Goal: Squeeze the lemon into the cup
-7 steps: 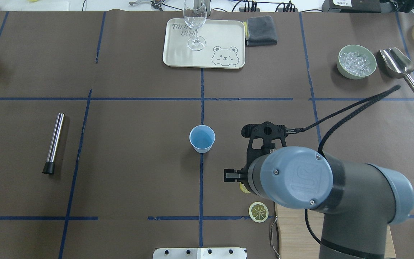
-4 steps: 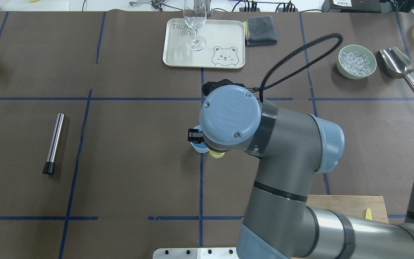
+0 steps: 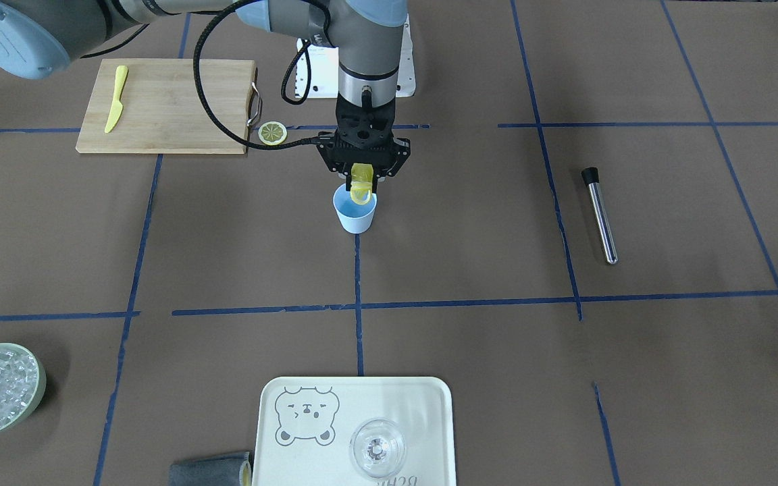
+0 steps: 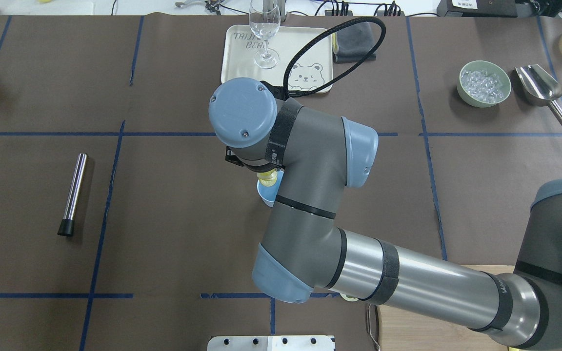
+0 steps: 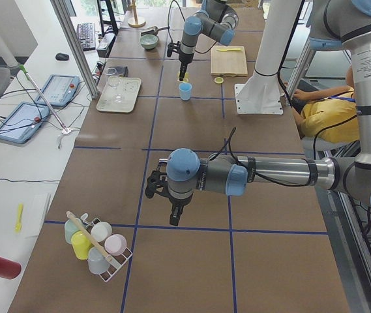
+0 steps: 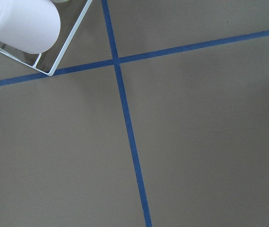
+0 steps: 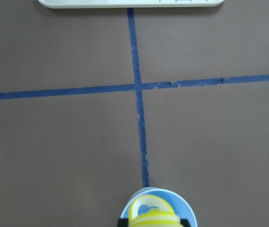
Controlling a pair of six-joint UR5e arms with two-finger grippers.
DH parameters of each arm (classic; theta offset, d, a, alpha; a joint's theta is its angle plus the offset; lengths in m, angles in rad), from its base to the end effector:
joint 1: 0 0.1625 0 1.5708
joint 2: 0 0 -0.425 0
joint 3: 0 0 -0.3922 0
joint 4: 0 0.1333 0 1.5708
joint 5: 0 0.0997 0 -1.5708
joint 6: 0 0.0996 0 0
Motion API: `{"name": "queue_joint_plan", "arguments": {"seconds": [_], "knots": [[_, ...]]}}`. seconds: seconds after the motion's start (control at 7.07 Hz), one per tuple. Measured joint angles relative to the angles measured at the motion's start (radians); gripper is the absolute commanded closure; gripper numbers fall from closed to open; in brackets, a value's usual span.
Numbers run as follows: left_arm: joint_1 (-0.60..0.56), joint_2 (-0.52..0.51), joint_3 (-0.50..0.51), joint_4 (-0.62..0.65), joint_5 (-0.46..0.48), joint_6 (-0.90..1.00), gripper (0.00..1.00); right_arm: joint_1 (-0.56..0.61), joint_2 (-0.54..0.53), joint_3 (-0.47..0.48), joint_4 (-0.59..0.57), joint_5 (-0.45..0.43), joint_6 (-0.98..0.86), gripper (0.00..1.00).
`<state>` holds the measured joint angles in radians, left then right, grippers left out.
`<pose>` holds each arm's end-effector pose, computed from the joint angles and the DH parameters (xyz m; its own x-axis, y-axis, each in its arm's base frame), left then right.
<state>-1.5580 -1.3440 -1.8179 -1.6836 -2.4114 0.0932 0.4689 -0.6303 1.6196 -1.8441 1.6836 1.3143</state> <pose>-0.0539 -0.4049 0.6213 0.6616 0.1992 -0.7229 -0.0746 0.9768 0.2009 -0.5683 -0.4248 0.0945 0.7482 0.0964 0.6564 -0.1998 0.9762 0.0844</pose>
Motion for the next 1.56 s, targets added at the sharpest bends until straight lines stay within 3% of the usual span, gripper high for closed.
{"name": "queue_joint_plan", "arguments": {"seconds": [0.14,0.28,0.99,1.27,1.56], "knots": [[0.0,0.004,0.0,0.0,0.0,0.0,0.0,0.0,-0.009,-0.004,0.006,0.001,-0.001,0.04],[0.001,0.007,0.0,-0.001,0.0,0.0,0.0,-0.001,-0.019,0.0,0.008,0.002,-0.001,0.0],[0.002,0.011,-0.001,0.002,0.0,-0.001,0.0,-0.011,-0.042,0.064,0.004,0.014,-0.004,0.0],[0.004,0.007,-0.002,-0.006,0.008,0.0,0.0,0.035,-0.12,0.177,0.001,0.072,-0.09,0.0],[0.012,-0.003,-0.003,-0.08,0.053,-0.005,0.0,0.186,-0.221,0.261,0.0,0.21,-0.28,0.0]]}}
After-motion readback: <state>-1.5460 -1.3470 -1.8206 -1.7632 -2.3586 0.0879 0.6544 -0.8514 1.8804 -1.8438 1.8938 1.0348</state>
